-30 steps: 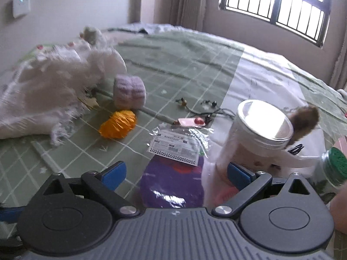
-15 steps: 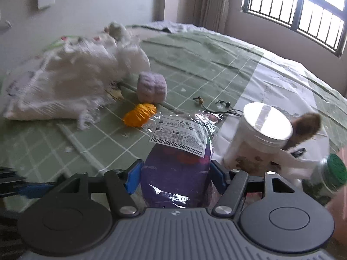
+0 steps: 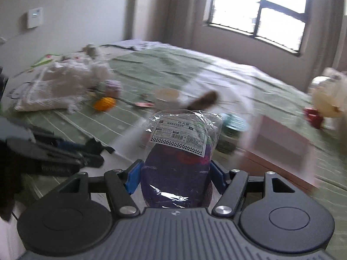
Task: Organize soft objects
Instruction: 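Drop the black clip into the pink box while the right tool drops the purple bag in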
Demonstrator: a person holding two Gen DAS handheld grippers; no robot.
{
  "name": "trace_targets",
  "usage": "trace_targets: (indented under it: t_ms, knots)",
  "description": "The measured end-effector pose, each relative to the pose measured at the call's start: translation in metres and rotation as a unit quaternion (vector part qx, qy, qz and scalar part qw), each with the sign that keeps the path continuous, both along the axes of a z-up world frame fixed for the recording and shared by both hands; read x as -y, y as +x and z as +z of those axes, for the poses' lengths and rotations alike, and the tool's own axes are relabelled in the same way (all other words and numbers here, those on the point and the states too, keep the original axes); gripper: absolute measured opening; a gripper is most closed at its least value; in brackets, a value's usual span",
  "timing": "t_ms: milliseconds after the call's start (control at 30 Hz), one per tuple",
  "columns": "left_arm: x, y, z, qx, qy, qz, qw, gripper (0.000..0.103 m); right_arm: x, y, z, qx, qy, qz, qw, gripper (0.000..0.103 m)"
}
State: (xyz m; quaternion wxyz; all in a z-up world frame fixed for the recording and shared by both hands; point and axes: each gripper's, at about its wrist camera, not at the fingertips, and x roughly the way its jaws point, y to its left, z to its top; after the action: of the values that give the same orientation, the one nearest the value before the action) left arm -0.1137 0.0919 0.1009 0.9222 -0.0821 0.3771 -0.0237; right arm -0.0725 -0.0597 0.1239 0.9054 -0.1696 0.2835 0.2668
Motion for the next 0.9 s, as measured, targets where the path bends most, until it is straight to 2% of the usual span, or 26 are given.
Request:
trace_targets:
  t_ms: [200, 333, 500, 567, 600, 667, 767, 800, 900]
  knots:
    - [0.085, 0.032, -0.001, -0.016, -0.002, -0.105, 0.9943, 0.039, 0.095, -0.026, -0.006, 0.017, 0.002, -0.091, 0.996, 0.066]
    - [0.123, 0.078, 0.014, -0.005, -0.005, -0.147, 0.9891, 0.039, 0.144, -0.033, -0.022, -0.008, 0.018, -0.149, 0.989, 0.066]
    - [0.152, 0.159, 0.055, 0.065, 0.025, -0.145, 0.9869, 0.040, 0.180, -0.031, -0.038, -0.030, 0.036, -0.193, 0.980, 0.066]
    - [0.157, 0.195, 0.067, 0.098, -0.001, -0.140, 0.9853, 0.042, 0.190, -0.028, -0.043, -0.036, 0.048, -0.204, 0.977, 0.066]
    - [0.158, 0.210, 0.069, 0.098, -0.016, -0.136, 0.9857, 0.042, 0.195, -0.027, -0.046, -0.038, 0.053, -0.208, 0.976, 0.066]
    - [0.160, 0.243, 0.063, 0.071, -0.041, -0.104, 0.9912, 0.042, 0.202, -0.025, -0.051, -0.042, 0.062, -0.215, 0.974, 0.066]
    - [0.158, 0.256, 0.055, 0.059, -0.053, -0.071, 0.9944, 0.042, 0.215, -0.024, -0.060, -0.048, 0.074, -0.223, 0.971, 0.066]
    - [0.158, 0.255, 0.054, 0.069, -0.045, -0.070, 0.9941, 0.041, 0.216, -0.024, -0.063, -0.053, 0.077, -0.226, 0.970, 0.066]
    - [0.144, 0.237, 0.050, 0.096, -0.064, -0.078, 0.9903, 0.042, 0.221, -0.015, -0.070, -0.067, 0.084, -0.235, 0.966, 0.066]
